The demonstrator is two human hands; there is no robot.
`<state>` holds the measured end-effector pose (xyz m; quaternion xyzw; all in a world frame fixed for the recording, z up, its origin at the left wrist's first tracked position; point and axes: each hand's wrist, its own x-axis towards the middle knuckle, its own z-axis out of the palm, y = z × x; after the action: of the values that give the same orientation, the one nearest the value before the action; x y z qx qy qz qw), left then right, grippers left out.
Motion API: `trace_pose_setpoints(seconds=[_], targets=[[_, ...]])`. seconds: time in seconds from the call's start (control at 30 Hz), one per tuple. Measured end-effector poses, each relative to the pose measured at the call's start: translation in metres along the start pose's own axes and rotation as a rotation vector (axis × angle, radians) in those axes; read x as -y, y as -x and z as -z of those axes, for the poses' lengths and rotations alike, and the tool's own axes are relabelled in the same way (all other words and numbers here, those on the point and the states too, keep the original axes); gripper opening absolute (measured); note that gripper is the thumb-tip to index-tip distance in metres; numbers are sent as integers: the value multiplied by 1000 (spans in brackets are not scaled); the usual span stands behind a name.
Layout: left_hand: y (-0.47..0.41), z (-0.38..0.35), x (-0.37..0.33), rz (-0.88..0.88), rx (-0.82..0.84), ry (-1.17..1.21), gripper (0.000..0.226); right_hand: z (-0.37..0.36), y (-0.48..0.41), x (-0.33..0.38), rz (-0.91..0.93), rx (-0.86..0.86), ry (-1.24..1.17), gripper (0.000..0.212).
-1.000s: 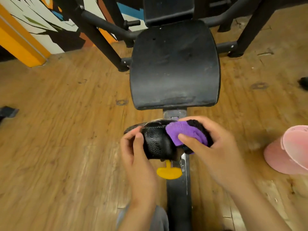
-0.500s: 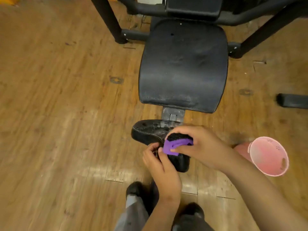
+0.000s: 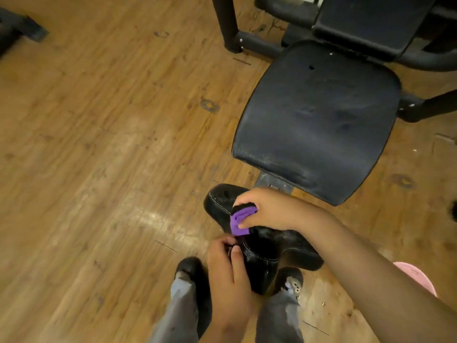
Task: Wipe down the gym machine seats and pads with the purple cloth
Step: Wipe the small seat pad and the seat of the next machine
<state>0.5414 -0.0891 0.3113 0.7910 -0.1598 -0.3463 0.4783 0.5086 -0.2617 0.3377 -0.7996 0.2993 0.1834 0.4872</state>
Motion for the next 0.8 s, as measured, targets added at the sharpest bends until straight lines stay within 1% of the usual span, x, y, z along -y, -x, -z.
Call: trace_pose_setpoints(seconds=[0.07,0.13,0.23,0.37,0.43,0.5,0.53,0.67,0.7,0.8], targets=[[2,-9,-8,106,-99,26,19,0,-21,-10,15,-2,46,41],[1,-19,-15,192,-202,41,17,1,-35,-14,54,6,52,41],[1,-33,-21,226,-320,-65,21,6,-35,-17,113,63,63,45],[1,-41,-32,212,-503,-15,21,16,-29,-25,199,177,28,38],[2,-42,-32,218,-527,14,23,13,-44,-28,196,177,64,43],[1,-41,-29,221,-523,28,23,7,-67,-29,193,141,96,49],[1,-40,-28,218,-520,32,23,4,-78,-29,195,126,96,47],[-1,-39,-27,210,-509,66,21,0,-120,-27,230,76,83,27],[-1,-39,-27,208,-507,64,20,0,-128,-26,236,53,80,24],[-1,-38,-26,191,-506,74,16,-4,-148,-30,210,6,56,27]])
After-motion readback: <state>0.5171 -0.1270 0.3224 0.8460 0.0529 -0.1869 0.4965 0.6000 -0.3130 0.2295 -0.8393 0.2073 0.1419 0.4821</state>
